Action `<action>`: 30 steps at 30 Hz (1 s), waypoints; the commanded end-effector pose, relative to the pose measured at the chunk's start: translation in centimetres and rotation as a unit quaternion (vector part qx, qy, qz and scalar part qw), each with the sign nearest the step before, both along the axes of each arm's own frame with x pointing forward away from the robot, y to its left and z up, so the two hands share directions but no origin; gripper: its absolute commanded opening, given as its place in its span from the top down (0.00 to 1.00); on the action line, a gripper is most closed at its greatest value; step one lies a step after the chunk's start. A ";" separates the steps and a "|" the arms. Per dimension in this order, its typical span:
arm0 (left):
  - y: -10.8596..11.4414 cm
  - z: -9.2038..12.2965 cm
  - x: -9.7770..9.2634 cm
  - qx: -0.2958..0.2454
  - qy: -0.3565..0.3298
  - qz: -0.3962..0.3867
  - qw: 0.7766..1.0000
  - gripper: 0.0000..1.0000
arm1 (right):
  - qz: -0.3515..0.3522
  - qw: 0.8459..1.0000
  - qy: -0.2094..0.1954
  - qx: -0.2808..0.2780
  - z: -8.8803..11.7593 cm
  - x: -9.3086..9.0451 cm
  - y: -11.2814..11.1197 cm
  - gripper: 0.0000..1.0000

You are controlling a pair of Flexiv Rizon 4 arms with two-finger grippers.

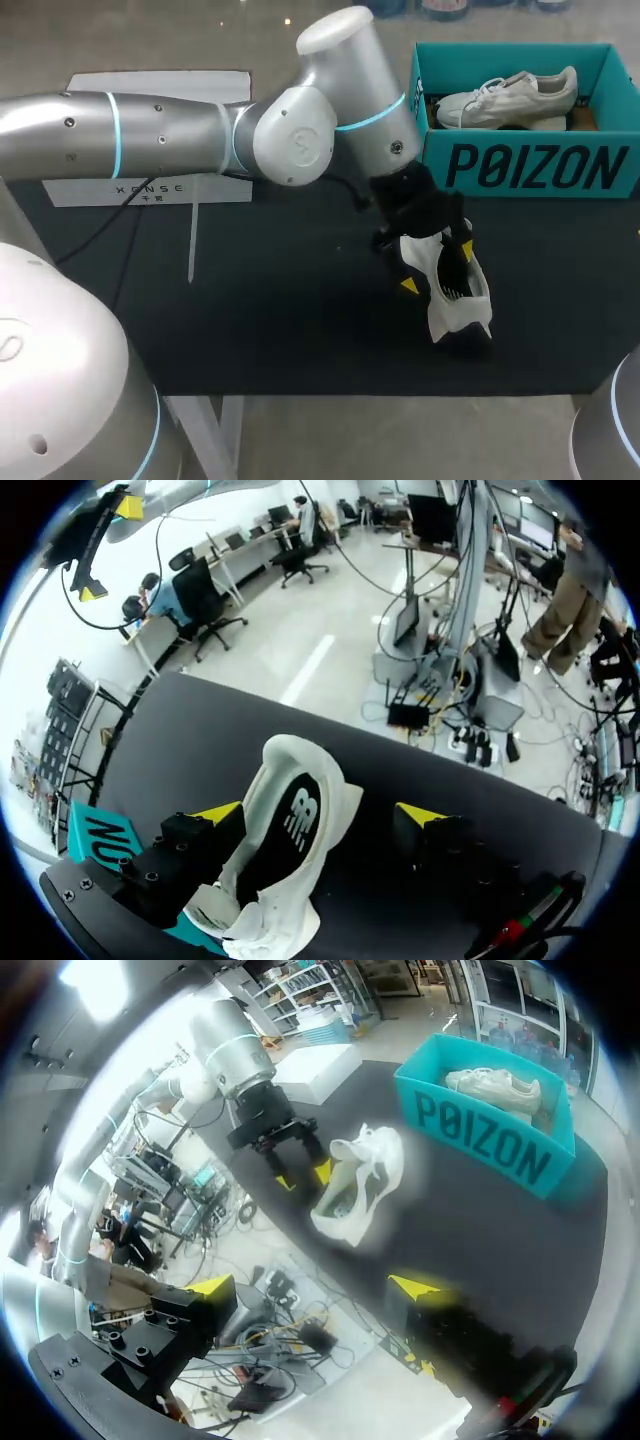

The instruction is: Take the shoe out of the shoebox, open the shoe tongue, remove and reinsert the insole, then place the shoe into the shoebox

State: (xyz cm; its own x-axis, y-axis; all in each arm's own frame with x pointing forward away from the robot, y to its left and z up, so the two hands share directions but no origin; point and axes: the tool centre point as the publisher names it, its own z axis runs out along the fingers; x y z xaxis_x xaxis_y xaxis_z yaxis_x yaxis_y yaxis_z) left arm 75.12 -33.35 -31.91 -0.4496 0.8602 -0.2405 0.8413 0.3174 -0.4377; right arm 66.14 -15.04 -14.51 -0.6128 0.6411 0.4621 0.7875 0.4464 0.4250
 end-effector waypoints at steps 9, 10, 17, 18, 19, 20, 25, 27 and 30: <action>-2.7 0.1 1.2 0.142 -0.108 -0.022 0.984 1.00 | 0.000 1.000 0.001 -0.001 0.0 0.0 0.0 0.00; -2.7 -0.2 1.3 0.148 -0.110 -0.021 0.983 1.00 | 0.000 1.000 0.001 -0.001 0.0 0.0 0.0 0.00; -2.8 -2.4 1.7 0.143 -0.115 -0.029 0.983 1.00 | 0.000 1.000 0.001 -0.001 0.0 0.0 0.0 0.00; -2.8 -2.8 1.7 0.142 -0.116 -0.034 0.983 1.00 | 0.000 1.000 0.001 -0.001 0.0 0.0 0.0 0.00; -2.9 -3.1 1.8 0.138 -0.116 -0.038 0.983 1.00 | 0.000 1.000 0.001 -0.001 0.0 0.0 0.0 0.00; -3.0 -3.4 1.8 0.136 -0.119 -0.040 0.983 1.00 | 0.000 1.000 0.001 -0.001 0.0 0.0 0.0 0.00; -3.2 -5.7 1.9 0.145 -0.119 -0.049 0.981 1.00 | 0.000 1.000 0.001 -0.001 0.0 0.0 0.0 0.00; -3.3 -6.9 2.0 0.155 -0.115 -0.044 0.980 1.00 | 0.000 1.000 0.001 -0.001 0.0 0.0 0.0 0.00; -3.7 -8.6 1.8 0.172 -0.107 -0.047 0.978 1.00 | 0.000 1.000 0.001 -0.001 0.0 0.0 0.0 0.00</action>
State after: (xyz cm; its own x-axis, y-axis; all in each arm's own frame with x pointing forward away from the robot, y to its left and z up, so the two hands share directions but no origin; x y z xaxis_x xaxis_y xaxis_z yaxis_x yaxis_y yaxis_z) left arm 76.70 -35.66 -38.57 -0.3399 0.9397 -0.0381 0.9346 0.3330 -0.1252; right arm 66.13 -15.02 -14.51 -0.6130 0.6408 0.4621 0.7873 0.4467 0.4250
